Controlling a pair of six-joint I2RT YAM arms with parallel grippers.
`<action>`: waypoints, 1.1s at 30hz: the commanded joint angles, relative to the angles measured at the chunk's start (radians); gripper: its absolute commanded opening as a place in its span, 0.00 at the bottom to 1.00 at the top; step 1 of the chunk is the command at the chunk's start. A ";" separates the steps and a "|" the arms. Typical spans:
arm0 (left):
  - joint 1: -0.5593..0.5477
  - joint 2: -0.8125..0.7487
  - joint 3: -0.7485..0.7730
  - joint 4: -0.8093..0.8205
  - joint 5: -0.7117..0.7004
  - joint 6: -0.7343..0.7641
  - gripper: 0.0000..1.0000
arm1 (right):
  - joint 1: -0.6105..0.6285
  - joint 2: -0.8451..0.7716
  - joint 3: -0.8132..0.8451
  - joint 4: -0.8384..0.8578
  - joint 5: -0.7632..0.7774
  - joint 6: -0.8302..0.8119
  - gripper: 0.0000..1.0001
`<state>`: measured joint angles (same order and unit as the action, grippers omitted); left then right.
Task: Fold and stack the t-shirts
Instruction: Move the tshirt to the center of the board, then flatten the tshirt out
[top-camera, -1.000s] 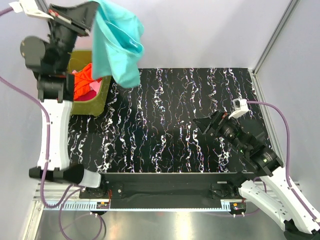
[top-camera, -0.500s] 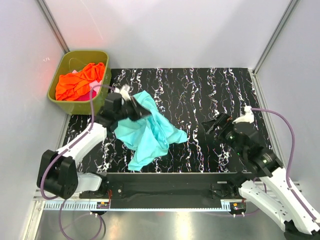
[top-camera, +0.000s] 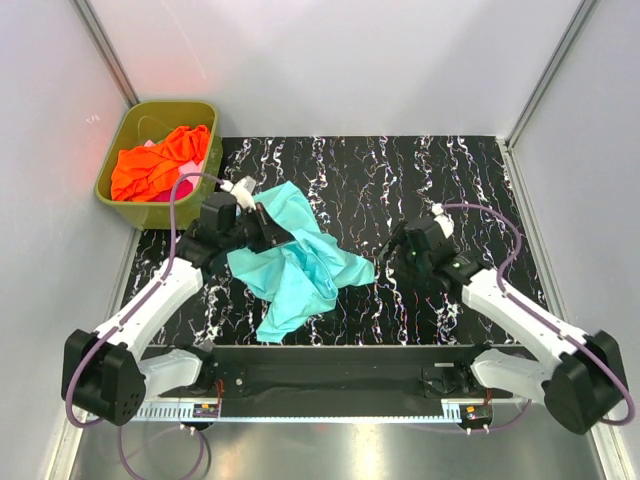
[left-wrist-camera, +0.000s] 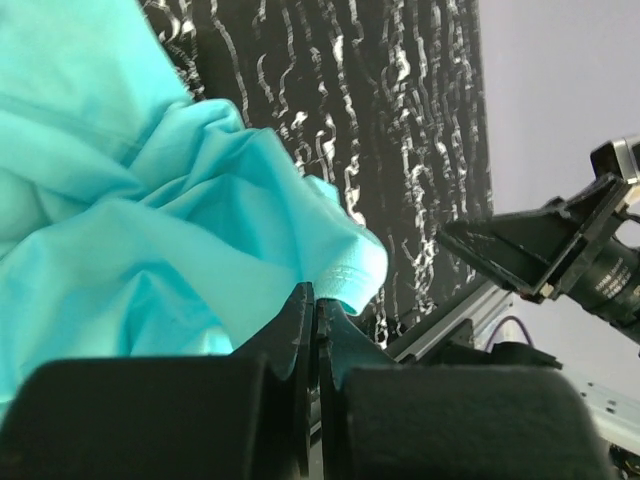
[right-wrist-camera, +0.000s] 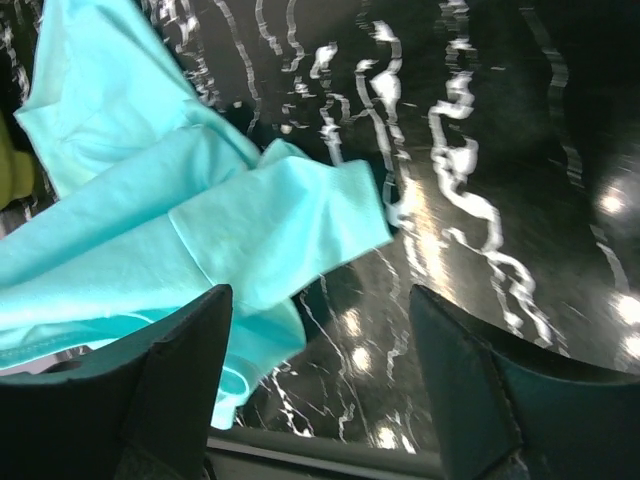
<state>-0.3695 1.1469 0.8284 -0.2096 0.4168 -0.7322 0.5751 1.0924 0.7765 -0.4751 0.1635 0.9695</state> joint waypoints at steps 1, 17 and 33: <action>0.000 -0.035 -0.017 -0.039 -0.032 0.037 0.00 | -0.004 0.064 -0.051 0.263 -0.102 -0.030 0.77; -0.035 -0.025 0.052 -0.267 -0.234 0.155 0.48 | -0.026 0.335 -0.134 0.521 -0.237 -0.144 0.73; -0.382 -0.084 -0.184 -0.332 -0.458 -0.016 0.71 | -0.112 0.408 -0.123 0.595 -0.292 -0.184 0.00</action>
<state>-0.7074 1.0382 0.6434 -0.5858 0.0448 -0.7101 0.5003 1.5288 0.6373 0.0853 -0.1074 0.8085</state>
